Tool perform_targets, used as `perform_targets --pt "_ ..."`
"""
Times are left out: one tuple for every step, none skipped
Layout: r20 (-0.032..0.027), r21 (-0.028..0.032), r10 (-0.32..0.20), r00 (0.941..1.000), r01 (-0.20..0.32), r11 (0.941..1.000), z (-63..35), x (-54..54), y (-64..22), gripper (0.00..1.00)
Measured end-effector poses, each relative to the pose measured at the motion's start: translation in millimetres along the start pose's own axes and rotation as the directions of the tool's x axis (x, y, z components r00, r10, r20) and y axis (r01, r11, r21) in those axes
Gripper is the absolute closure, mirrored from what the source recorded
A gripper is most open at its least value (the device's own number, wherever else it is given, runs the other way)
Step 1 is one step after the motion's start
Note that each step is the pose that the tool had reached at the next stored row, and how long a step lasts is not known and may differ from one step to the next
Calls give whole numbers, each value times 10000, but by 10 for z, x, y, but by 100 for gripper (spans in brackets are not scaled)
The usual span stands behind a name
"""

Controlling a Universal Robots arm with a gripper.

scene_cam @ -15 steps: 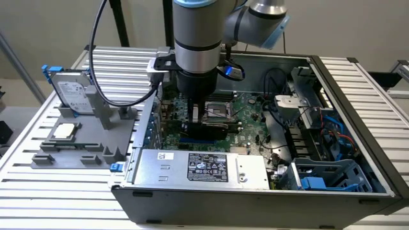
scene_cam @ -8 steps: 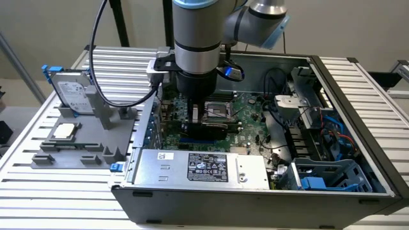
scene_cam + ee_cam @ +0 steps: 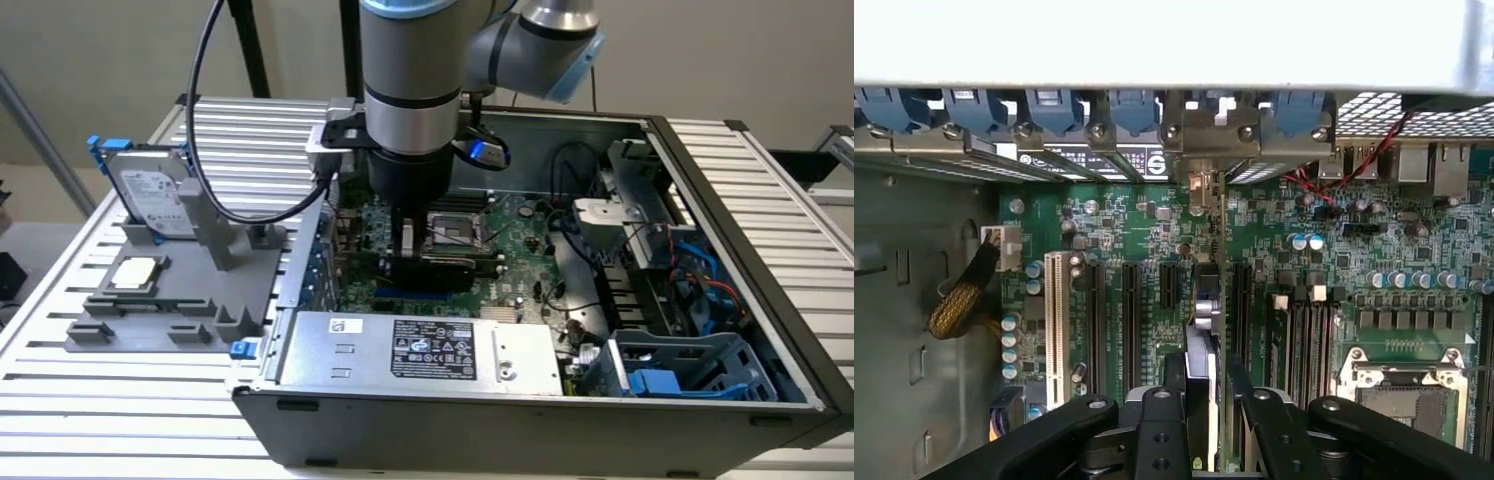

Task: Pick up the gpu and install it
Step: 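Insert the gpu into the slot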

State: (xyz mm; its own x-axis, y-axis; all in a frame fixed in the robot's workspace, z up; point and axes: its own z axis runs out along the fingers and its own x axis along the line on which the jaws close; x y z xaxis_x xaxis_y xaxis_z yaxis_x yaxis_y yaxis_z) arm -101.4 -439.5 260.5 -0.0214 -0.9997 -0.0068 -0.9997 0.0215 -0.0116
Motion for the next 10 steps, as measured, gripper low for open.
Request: perform_targets --pt "-2 -3 1 10000 -1 10000 -12 0 0 100" --pt "-3 -3 2 10000 -2 10000 -25 0 0 100" --pt "-3 -4 3 10000 -3 10000 -35 0 0 100" --pt "-3 -4 5 10000 -5 10000 -38 0 0 100" --pt "-3 -4 8 10000 -8 10000 -38 0 0 100" --pt "-4 -4 11 10000 -11 10000 -36 0 -1 100" --pt "-4 -4 16 10000 -16 10000 -31 0 0 100" --pt "-9 -5 25 10000 -25 10000 -27 0 0 100" --pt "-11 -5 43 10000 -43 10000 -20 0 0 100" --pt "-12 -4 64 10000 -64 10000 -13 0 0 100"
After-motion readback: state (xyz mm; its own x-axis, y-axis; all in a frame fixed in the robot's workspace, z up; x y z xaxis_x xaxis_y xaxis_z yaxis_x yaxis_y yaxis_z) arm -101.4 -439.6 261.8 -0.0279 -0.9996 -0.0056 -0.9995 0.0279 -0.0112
